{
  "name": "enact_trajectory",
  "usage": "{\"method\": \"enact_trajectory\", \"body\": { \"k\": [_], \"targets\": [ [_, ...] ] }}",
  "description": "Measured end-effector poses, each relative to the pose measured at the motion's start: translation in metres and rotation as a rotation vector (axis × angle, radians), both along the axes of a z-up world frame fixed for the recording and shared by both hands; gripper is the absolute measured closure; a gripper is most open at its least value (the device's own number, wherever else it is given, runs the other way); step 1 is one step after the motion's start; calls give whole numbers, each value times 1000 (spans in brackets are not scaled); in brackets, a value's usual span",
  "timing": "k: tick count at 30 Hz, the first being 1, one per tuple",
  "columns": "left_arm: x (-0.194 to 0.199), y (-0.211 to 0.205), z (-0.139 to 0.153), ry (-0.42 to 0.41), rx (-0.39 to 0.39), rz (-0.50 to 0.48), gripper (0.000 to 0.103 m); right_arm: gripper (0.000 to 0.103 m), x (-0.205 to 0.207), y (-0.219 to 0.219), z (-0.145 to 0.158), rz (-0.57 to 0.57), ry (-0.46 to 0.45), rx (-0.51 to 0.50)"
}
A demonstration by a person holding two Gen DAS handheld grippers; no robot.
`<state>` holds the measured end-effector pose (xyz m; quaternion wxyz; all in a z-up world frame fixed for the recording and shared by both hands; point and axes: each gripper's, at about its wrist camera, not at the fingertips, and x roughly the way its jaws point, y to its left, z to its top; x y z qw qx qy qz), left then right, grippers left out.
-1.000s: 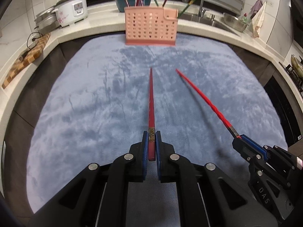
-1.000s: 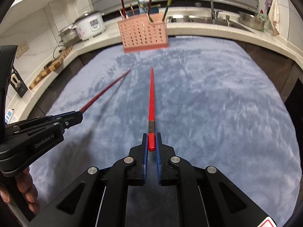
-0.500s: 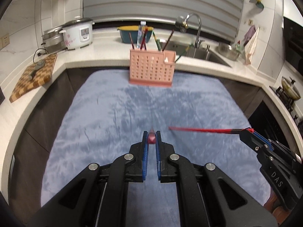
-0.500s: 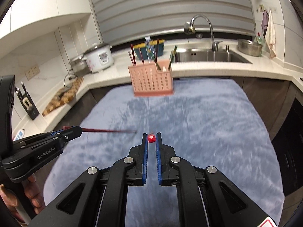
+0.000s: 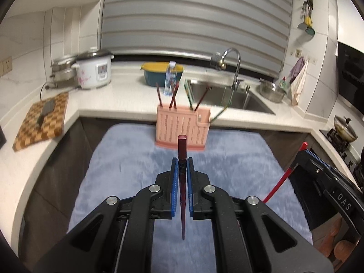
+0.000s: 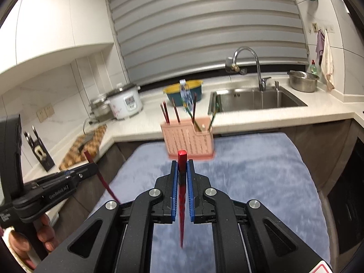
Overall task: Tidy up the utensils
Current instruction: 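Carry both chopsticks to the pink caddy and release them inside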
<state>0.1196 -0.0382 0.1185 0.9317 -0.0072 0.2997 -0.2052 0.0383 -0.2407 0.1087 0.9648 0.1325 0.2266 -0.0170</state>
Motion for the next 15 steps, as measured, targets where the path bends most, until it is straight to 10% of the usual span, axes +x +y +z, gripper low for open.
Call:
{"method": "enact_trajectory", "body": {
  "k": [15],
  "targets": [
    [118,-36,96,-176,-78,-2,96,96,117,-32,79,-35,-143,-29]
  ]
}}
